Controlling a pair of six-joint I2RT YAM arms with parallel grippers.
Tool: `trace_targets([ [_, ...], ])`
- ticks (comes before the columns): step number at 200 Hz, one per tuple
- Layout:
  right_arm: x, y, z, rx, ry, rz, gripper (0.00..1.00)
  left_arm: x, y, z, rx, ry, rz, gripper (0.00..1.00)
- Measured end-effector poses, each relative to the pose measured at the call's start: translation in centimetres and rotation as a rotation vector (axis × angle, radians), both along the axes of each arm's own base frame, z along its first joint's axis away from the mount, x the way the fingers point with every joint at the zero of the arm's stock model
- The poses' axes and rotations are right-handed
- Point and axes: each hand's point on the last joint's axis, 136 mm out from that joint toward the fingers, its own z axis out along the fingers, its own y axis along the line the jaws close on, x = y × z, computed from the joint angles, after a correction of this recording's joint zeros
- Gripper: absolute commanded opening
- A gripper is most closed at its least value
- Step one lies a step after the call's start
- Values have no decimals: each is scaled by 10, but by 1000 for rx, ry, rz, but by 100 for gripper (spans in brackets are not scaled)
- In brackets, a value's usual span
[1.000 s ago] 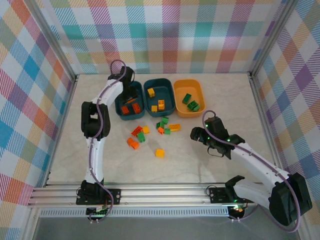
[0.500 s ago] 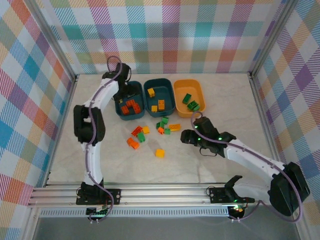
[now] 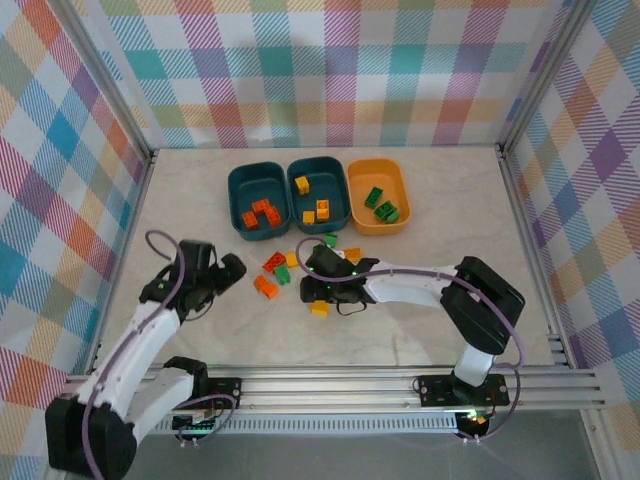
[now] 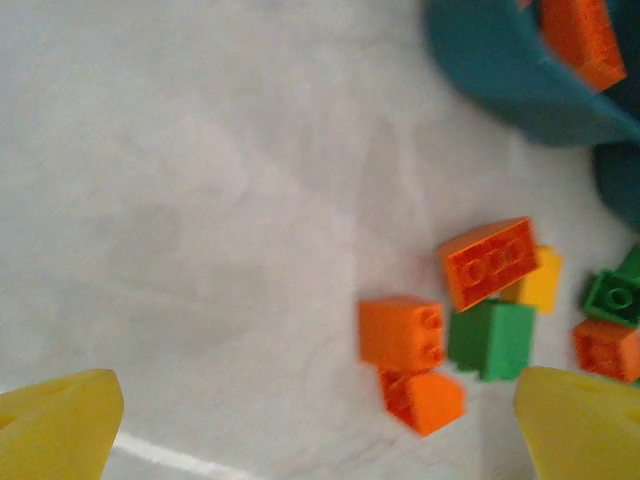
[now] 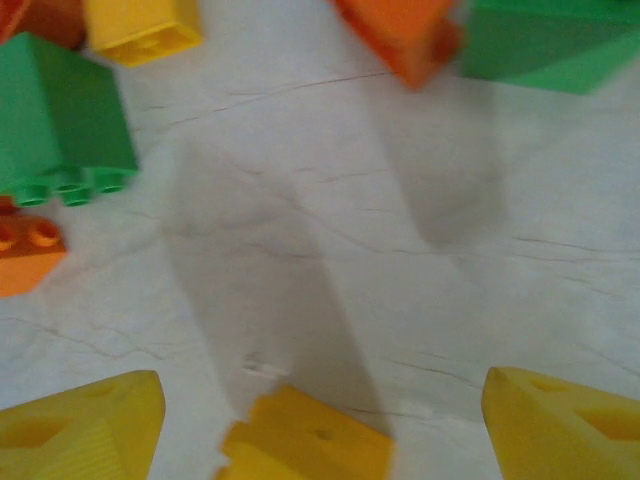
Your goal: Sort the legos into containers by color
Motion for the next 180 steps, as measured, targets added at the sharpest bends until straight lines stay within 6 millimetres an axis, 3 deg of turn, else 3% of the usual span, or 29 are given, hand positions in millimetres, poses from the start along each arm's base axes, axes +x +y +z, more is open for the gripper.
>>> trace_targets([
  [42,-10,23,-9,-16,18,49,83,-7,3,14,-26,-83,19,100],
  [94,-33,25,-16,-42,63,104,83,-11,0,-11,-32,9,19,100],
  [151,-55,26,-17,-60,96,216,77,-9,-6,-10,-59,3,4,100],
  [180,-57,21,-17,-110,94,240,72,-9,-8,-11,-72,0,-3,100],
])
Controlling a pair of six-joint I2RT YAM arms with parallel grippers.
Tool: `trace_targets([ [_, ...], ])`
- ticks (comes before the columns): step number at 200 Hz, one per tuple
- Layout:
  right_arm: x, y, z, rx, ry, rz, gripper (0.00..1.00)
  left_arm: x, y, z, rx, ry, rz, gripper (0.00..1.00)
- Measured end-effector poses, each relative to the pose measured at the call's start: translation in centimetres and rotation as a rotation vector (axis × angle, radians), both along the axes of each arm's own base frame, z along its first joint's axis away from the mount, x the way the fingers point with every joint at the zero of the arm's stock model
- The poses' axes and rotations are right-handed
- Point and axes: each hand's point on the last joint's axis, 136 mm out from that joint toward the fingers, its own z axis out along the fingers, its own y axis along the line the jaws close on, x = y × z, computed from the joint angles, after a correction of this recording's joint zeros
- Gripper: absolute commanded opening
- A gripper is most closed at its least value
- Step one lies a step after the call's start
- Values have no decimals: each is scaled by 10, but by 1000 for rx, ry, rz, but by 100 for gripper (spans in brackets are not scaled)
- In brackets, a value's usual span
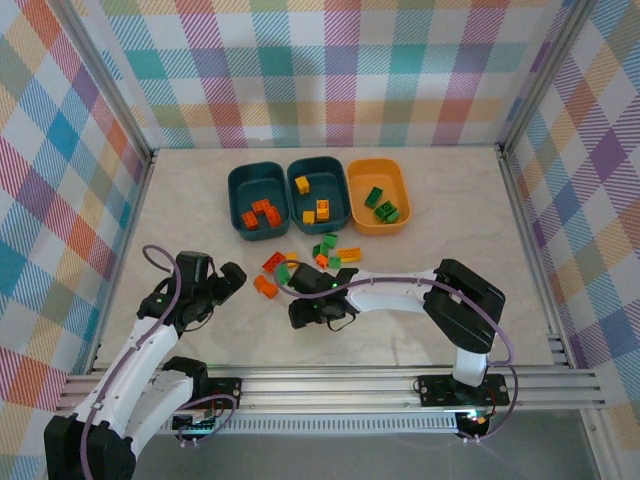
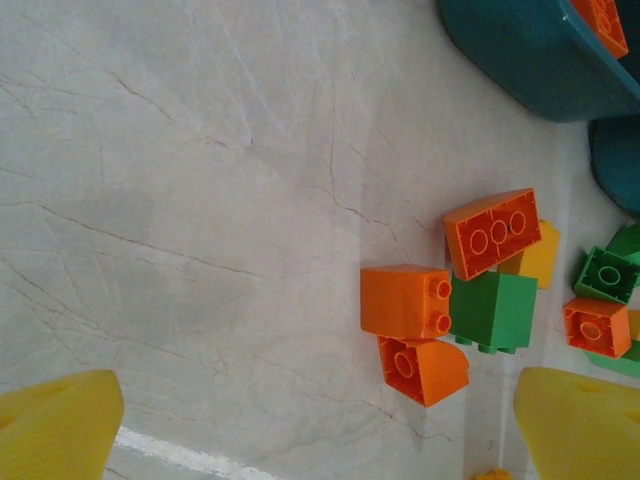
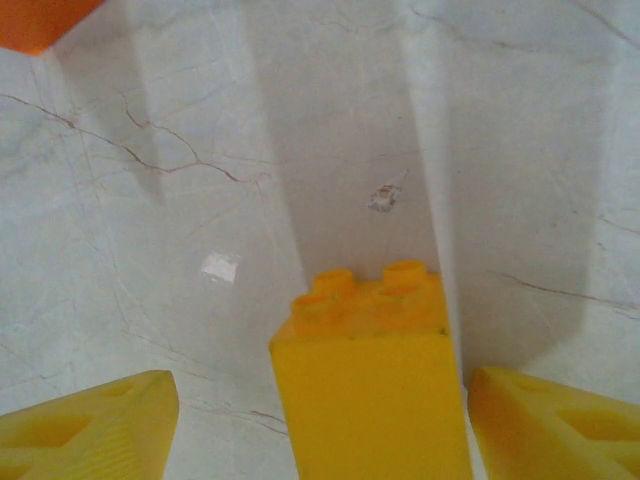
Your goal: Sort the legos into containers by color
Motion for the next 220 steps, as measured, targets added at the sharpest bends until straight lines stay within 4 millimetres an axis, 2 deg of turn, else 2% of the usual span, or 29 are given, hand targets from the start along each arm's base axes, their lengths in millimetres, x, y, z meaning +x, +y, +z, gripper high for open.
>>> trace_targets([
  [24,8,5,3,-26,-27,8,62,-2,-1,-4,-4,10,-4,100],
  [37,12,7,2,-42,-39,14,60,-2,-1,-4,-5,10,-5,100],
  [78,15,-3,-8,-118,-60,21,40,1,-2,-6,-5,14,-7,100],
  [119,16,-5,-8,-130,-70,24,27,4,-3,-15,1,49,-7,100],
  [174,21,-3,-2,-130,-101,39,22,6,-5,-21,-1,73,-7,100],
  [220,34,-5,18,-98,-141,28,21,8,-7,-31,-7,112,-7,100],
])
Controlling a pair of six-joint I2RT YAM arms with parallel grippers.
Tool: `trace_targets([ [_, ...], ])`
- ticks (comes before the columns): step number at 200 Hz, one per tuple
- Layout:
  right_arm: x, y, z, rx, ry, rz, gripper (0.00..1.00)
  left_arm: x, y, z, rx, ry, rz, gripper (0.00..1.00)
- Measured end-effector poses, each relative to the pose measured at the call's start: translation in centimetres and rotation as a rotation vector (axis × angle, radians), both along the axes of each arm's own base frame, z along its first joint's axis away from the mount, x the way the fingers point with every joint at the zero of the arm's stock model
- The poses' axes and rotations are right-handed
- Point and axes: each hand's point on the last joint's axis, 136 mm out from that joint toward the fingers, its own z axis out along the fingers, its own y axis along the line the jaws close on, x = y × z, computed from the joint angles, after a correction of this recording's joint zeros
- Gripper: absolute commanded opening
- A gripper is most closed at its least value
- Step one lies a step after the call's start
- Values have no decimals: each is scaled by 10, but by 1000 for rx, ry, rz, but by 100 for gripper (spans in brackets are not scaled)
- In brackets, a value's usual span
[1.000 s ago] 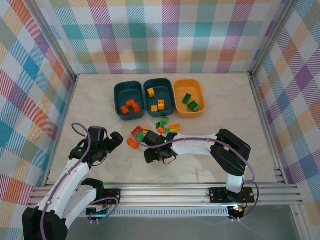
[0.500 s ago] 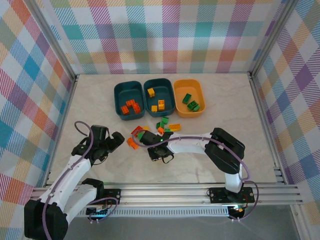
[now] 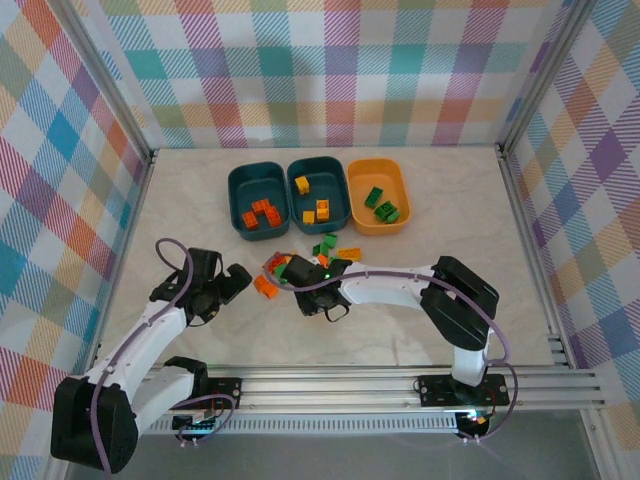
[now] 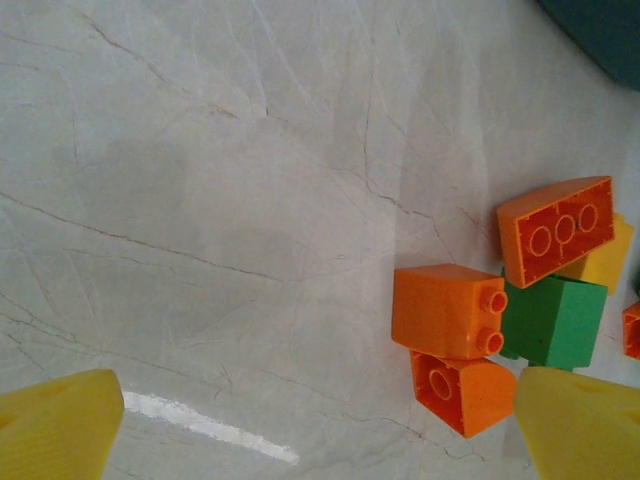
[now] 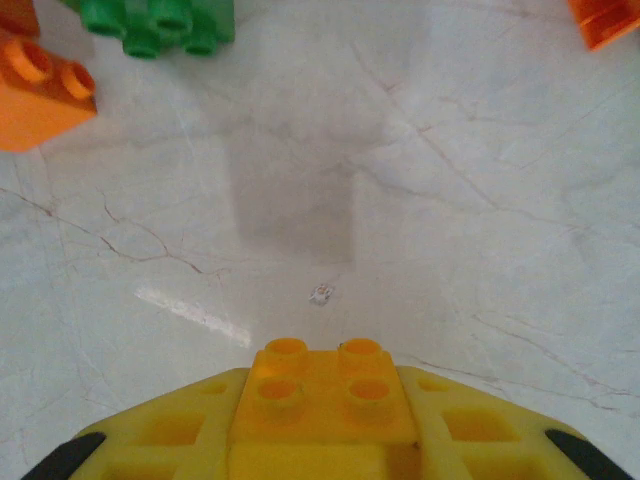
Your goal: Sort the legos into containers by color
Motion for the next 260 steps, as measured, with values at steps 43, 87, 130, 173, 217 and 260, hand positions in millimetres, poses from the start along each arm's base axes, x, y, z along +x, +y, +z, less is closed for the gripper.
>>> trace_targets([
  [43,36,-14,26,46,-46,-47,21,4,-6,-11,-22,37,-5,100],
  [87,117,-39,73,146,-141,-175,22,4,-18,-23,-40,104,-42,100],
  [130,216,-44,107,227,-244,-238,22,6,-29,-17,-43,93,-82,100],
  [173,276,-19,81,208,-233,-196,23,4,-30,-20,-37,116,-87,100],
  [217,298,2,56,198,-191,-156,23,11,-32,-17,-31,127,-94,100],
  [260,297,9,54,214,-165,-137,27,12,-34,-19,-26,145,-105,100],
])
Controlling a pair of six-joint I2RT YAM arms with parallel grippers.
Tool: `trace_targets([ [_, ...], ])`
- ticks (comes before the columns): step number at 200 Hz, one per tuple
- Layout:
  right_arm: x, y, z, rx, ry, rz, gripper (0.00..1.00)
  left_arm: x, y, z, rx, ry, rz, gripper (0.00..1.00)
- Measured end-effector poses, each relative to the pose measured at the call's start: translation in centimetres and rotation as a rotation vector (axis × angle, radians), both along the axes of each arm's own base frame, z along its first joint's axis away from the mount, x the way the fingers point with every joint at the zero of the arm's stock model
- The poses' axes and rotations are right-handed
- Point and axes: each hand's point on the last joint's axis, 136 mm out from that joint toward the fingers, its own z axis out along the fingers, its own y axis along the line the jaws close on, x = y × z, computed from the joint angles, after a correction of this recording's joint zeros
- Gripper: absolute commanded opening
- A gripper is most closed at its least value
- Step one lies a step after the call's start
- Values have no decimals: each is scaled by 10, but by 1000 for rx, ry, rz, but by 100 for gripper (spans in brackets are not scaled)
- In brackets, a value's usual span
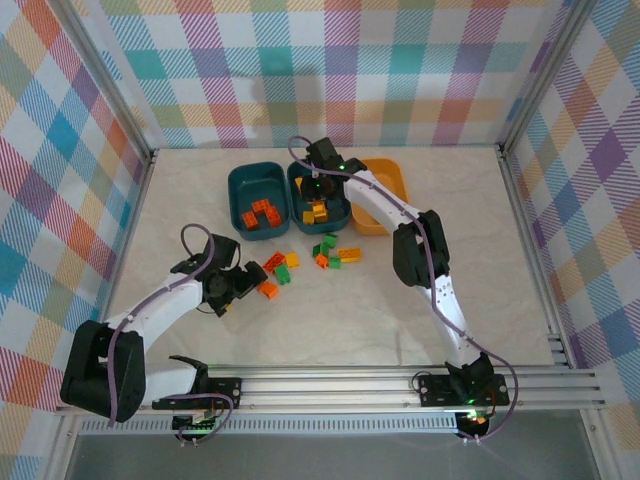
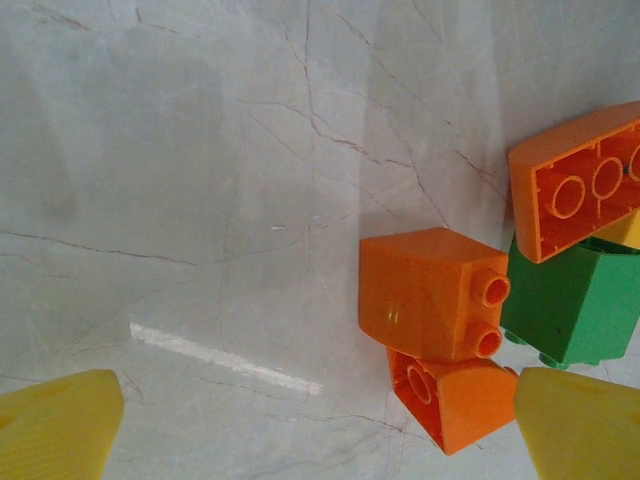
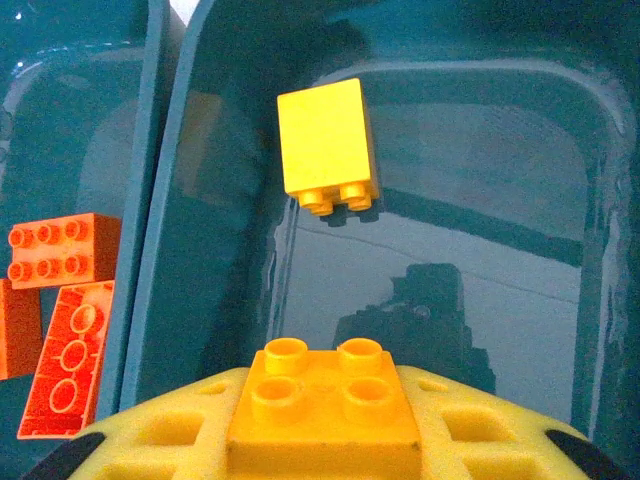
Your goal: Sort the legos into containers by color
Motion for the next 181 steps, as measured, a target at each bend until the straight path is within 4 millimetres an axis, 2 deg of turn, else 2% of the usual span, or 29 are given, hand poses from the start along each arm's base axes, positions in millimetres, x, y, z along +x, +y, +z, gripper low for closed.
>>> trace_targets([
  [21,-1,-2,-2,-11,7,6,32,1,-1,1,-1,-3,-8,100],
  [71,-3,6,-3,14,29,47,60,5,-6,7,-6,-17,-22,100],
  [130,-4,5,2,9,27,47,62,6,-8,15,-2,-19,-40,100],
  [144,-9,0,9,3,25,42,62,7,-11,19,-1,-23,-49,99],
  [158,-19,-8,24,4,14,38,62,6,-15,23,-3,-34,-66,98],
  [181,-42,-26,69,38,-45,25,62,5,-23,29,1,-40,-96,94],
])
